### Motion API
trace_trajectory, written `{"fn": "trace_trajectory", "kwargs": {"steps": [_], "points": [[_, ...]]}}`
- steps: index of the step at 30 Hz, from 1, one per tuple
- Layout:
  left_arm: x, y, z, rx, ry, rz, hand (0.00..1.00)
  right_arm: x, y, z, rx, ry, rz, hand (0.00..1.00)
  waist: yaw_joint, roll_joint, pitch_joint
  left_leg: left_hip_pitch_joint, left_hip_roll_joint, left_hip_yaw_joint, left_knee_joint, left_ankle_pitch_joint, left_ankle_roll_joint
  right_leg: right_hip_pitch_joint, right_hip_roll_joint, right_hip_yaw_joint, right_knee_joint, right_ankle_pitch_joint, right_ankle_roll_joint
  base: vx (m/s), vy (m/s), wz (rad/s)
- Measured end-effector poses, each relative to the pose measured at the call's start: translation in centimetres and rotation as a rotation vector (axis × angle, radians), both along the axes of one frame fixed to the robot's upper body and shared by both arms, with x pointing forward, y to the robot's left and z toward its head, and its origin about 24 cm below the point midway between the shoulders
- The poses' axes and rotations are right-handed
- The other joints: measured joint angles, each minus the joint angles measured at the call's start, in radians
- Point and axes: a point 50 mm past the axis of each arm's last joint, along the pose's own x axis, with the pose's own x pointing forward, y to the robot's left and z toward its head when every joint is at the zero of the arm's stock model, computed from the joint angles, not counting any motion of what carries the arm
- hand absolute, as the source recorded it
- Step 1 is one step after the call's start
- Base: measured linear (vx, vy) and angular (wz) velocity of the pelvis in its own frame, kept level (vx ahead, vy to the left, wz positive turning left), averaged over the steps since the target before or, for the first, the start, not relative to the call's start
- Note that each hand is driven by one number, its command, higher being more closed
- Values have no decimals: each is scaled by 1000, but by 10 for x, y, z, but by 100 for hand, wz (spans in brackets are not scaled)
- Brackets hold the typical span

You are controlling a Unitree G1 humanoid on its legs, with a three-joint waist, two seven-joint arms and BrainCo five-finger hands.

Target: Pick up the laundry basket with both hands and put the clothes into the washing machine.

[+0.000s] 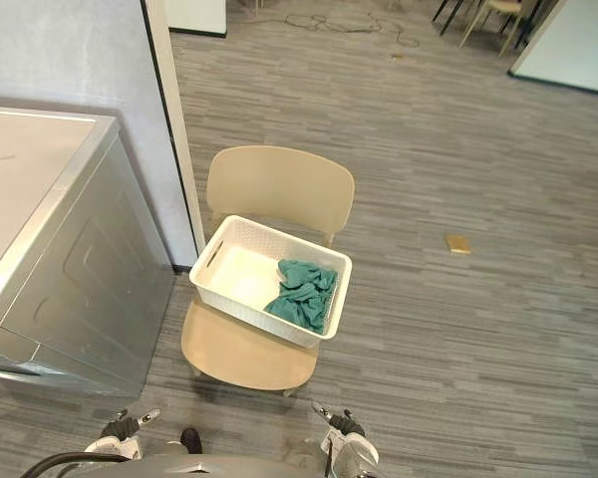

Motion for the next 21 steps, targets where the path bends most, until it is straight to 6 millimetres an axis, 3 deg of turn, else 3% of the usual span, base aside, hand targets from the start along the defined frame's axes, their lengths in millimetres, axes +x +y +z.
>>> {"fn": "trace_trajectory", "kwargs": {"steps": [1,2,4,5,7,8,9,10,11,12,14,15,16,18,21], "points": [[0,0,0,2,2,-6,0,-1,1,0,-2,-1,12,0,-5,-4,0,4,5,-17,2,-6,4,-21,11,45,39,-25,-2,50,-18,34],[1,1,0,10,2,-17,0,2,0,4,-15,-29,27,0,-9,-2,0,3,19,-40,5,-12,5,-40,40,87,46,-120,7,29,-41,35],[2,0,0,16,4,-33,0,1,-8,11,-52,-73,12,0,-17,1,1,-8,31,-81,6,-18,-2,-62,66,111,-13,-187,19,2,-86,55],[2,-1,0,17,4,-34,0,3,-15,18,-90,-111,-5,0,-24,0,1,-19,38,-109,8,-20,-13,-71,67,125,-88,-191,21,-7,-186,69],[3,0,1,19,1,-28,0,13,-24,33,-143,-190,-19,0,-32,2,-1,-35,54,-140,17,-20,-35,-69,70,156,-226,-182,20,5,-235,57],[2,3,2,37,1,-34,0,26,-32,52,-207,-280,-38,0,-33,-10,-9,-56,70,-174,15,-17,-78,-52,88,211,-385,-117,24,20,-348,56],[0,7,2,51,9,-38,0,31,-34,59,-227,-313,-45,0,-34,-27,-20,-64,69,-187,9,-14,-96,-49,86,224,-432,-59,36,33,-393,63],[-1,12,3,74,15,-43,0,36,-39,69,-266,-353,-58,0,-34,-54,-39,-64,65,-205,-13,-2,-122,-41,80,226,-466,-39,102,90,-469,47],[-6,10,1,73,30,-39,0,46,-49,88,-336,-426,-68,0,-24,-40,-65,-59,107,-216,-46,20,-158,-9,119,208,-518,-90,117,134,-409,35],[-10,-2,-2,45,40,-32,0,56,-60,110,-427,-509,-57,0,-19,-1,-85,-66,149,-230,-58,38,-170,-8,165,177,-546,-80,98,147,-355,15],[-12,-15,-5,13,50,-37,0,71,-73,147,-560,-633,-34,0,-20,46,-102,-75,182,-241,-63,60,-180,20,206,135,-578,-73,88,118,-203,27],[-12,-18,-5,7,51,-36,0,72,-76,155,-592,-661,-33,0,-21,55,-110,-74,187,-241,-65,61,-181,31,213,124,-585,-73,87,115,-177,57],[-12,-20,-6,2,51,-35,0,76,-81,168,-666,-699,-22,0,-19,61,-115,-70,192,-244,-66,62,-180,62,224,98,-604,-73,87,94,-114,51],[-14,-18,-6,7,53,-29,0,86,-83,182,-750,-733,3,0,-8,48,-123,-81,186,-265,-69,65,-186,84,223,74,-636,-68,82,71,-51,38],[-14,-4,-3,47,50,-29,0,105,-65,191,-737,-810,72,0,11,20,-134,-110,176,-269,-70,72,-187,87,222,65,-697,-33,83,1,24,9]]}}
